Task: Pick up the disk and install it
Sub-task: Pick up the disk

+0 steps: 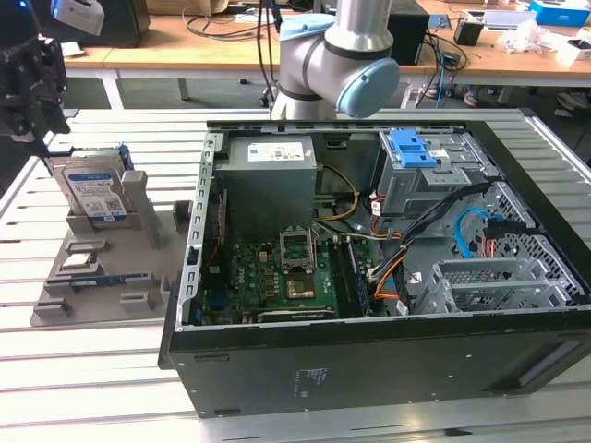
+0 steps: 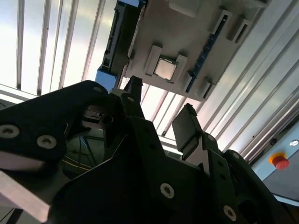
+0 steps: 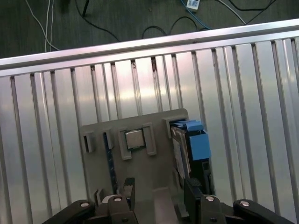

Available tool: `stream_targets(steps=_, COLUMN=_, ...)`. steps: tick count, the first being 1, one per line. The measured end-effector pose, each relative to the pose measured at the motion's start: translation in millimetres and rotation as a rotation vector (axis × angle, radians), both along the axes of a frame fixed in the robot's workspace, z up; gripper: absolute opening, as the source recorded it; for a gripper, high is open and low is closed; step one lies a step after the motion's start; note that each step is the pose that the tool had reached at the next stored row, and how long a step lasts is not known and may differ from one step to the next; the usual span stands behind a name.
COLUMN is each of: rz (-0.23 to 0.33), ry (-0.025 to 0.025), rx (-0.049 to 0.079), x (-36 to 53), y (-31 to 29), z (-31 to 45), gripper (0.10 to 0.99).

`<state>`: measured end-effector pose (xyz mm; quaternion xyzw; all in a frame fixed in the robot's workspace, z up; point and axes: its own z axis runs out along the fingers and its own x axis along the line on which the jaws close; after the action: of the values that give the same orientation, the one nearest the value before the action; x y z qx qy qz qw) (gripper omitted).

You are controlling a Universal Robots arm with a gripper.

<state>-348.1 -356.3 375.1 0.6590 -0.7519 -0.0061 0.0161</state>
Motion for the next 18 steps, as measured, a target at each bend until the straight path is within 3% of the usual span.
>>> stream_targets(steps=7, rz=0.006, ry=0.0, rx=0.0, x=0.1, y=29.5, z=-0.8, gripper=0.541)
stream_targets(steps=11, rz=0.008, ry=-0.0001, rx=0.0, x=0.1, y=43.1, z=-1.5, gripper=0.541)
stream_targets(steps=13, rz=0.008, ry=0.0, rx=0.0, x=0.0, y=48.3, z=-1.9, gripper=0.541)
stream_targets(steps=18, rz=0.008, ry=0.0, rx=0.0, x=0.1, y=48.7, z=-2.1, gripper=0.541)
